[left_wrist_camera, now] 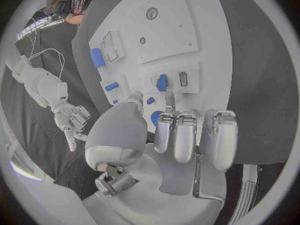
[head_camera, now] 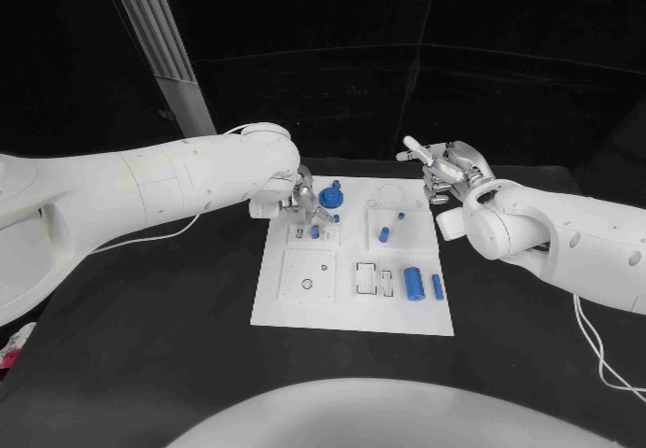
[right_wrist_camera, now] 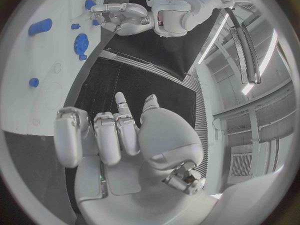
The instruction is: Assemble the parts on the task board
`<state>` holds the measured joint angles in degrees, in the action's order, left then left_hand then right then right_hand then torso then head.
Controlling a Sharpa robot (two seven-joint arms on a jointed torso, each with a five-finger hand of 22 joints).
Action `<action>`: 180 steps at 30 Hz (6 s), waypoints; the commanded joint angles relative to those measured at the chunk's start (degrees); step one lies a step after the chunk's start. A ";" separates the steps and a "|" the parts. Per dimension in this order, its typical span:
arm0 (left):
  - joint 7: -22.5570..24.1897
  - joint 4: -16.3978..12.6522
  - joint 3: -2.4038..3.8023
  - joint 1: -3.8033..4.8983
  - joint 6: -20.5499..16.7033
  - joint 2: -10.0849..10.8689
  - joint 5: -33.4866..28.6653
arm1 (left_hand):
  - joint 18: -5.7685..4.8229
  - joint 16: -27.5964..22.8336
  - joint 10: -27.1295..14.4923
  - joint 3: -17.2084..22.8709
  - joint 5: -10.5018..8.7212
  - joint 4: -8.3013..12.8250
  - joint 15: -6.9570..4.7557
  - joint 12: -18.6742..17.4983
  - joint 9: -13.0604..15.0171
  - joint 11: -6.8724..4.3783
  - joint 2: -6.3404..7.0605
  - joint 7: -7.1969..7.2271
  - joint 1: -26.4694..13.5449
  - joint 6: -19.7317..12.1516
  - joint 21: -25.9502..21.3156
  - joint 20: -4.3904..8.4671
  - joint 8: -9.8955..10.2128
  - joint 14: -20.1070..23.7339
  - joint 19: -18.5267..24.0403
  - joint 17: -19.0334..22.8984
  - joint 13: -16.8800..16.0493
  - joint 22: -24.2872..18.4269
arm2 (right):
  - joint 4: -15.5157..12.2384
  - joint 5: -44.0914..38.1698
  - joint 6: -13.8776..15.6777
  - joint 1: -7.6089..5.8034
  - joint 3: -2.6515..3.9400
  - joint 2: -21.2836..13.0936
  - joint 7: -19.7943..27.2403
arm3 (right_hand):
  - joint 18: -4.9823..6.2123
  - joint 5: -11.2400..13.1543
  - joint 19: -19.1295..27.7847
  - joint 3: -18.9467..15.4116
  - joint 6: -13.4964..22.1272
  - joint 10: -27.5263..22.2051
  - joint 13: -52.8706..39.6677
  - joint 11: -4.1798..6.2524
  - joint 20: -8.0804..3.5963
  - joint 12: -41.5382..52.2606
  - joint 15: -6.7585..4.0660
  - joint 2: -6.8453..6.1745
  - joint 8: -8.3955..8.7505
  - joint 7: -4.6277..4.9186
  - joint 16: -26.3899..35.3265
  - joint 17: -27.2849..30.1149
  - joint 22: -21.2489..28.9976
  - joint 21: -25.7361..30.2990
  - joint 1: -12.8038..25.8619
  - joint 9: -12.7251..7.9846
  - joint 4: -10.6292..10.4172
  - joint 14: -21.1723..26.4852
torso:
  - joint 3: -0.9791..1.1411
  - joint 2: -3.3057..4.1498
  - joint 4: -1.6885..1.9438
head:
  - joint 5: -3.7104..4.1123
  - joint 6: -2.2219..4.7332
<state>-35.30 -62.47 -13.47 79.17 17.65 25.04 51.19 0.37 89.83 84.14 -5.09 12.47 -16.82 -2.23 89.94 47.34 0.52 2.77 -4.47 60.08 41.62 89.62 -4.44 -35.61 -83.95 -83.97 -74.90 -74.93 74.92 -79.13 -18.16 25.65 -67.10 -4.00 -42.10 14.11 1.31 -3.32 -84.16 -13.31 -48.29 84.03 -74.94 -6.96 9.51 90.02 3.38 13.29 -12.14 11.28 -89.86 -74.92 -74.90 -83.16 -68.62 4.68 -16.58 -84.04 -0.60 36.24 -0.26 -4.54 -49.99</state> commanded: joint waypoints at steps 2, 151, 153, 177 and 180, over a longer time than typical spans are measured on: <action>3.07 0.38 0.01 0.18 0.69 -0.18 0.48 | -0.37 0.17 5.86 -0.19 5.27 0.06 -0.13 0.06 2.05 0.10 0.13 0.22 1.28 -0.87 0.38 0.06 -2.69 -6.05 -6.03 -15.10 -15.07 15.08 | -0.02 0.17 -0.04 -0.08 0.03 0.04 0.15 | 0.64 -0.14 -1.06 -0.39 0.10 5.97 -15.06 0.19 -0.11 -0.02 -0.15 0.39 -0.31 -0.32 -0.14 -15.08 -11.83 0.21 -0.41 0.01 -0.04 -5.96 | 0.02 0.05 0.00 | 0.05 -0.01; 3.78 8.70 0.01 -0.92 10.24 -5.01 -2.20 | -0.33 0.17 5.86 15.48 22.82 6.23 -1.29 0.06 -0.37 -0.90 -1.27 1.28 17.06 1.36 0.26 1.17 0.40 -6.05 -5.91 -15.10 -15.07 15.02 | -0.10 0.13 0.37 -0.09 0.03 0.28 -0.11 | 0.66 -0.22 -1.03 -0.51 0.15 5.97 -15.06 0.23 -0.14 -0.02 -0.18 0.94 -0.59 -0.35 -0.14 -15.08 -11.81 0.29 -0.82 -0.02 -0.05 -5.96 | 0.00 0.03 0.00 | 0.50 -0.01; 4.13 8.57 0.01 -0.92 9.83 -4.90 -2.20 | -0.34 0.17 5.86 15.81 23.05 6.32 -1.29 0.06 -0.34 -0.90 -1.06 1.28 16.87 1.40 0.28 1.16 0.37 -6.05 -5.93 -15.10 -15.07 15.04 | -0.07 0.13 0.36 -0.09 0.03 0.27 -0.10 | 0.66 -0.22 -1.03 -0.51 0.15 5.97 -15.06 0.23 -0.14 -0.02 -0.18 0.94 -0.59 -0.35 -0.14 -15.08 -11.81 0.29 -0.82 -0.02 -0.05 -5.96 | 0.00 0.00 0.03 | 0.55 -0.01; 5.36 5.65 0.01 -0.90 3.24 -2.25 -3.88 | -0.32 0.17 5.86 18.40 23.60 6.83 -1.36 0.06 -0.02 -1.07 -0.24 1.50 15.24 2.04 0.25 1.20 -0.12 -6.05 -5.89 -15.10 -15.07 15.02 | 0.18 0.13 0.34 -0.08 0.03 0.25 -0.15 | 0.66 -0.22 -1.03 -0.51 0.15 5.97 -15.06 0.23 -0.14 -0.02 -0.18 0.94 -0.59 -0.35 -0.14 -15.08 -11.81 0.29 -0.82 -0.02 -0.05 -5.96 | 0.04 -0.05 0.05 | 0.41 -0.01; 4.35 4.84 0.01 -0.87 2.54 -1.57 -4.63 | -0.32 0.17 5.86 19.18 22.70 6.98 -1.43 0.06 0.05 -1.23 -0.47 1.65 15.08 2.18 0.24 1.24 -0.17 -6.05 -5.89 -15.10 -15.07 15.02 | 0.19 0.13 0.33 -0.08 0.03 0.24 -0.16 | 0.66 -0.22 -1.03 -0.51 0.15 5.97 -15.06 0.23 -0.14 -0.02 -0.18 0.94 -0.59 -0.35 -0.14 -15.08 -11.81 0.29 -0.82 -0.02 -0.05 -5.96 | 0.05 -0.04 0.09 | 0.46 -0.01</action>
<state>-30.17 -57.35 -13.46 78.19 22.35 23.31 48.15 0.38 89.83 84.15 13.81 35.41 -9.82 -3.27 89.94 47.27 -0.32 2.78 -3.49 75.42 42.71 89.61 -3.57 -35.54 -84.16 -84.00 -74.90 -74.94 74.92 -78.94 -18.14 25.82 -67.08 -4.00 -41.85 13.63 1.31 -3.32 -84.16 -13.46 -48.29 84.03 -74.94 -6.96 9.51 90.02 3.39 13.81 -12.37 11.28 -89.86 -74.90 -74.90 -83.16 -69.14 4.68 -16.73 -84.04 -0.59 36.21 -0.20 -4.09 -49.99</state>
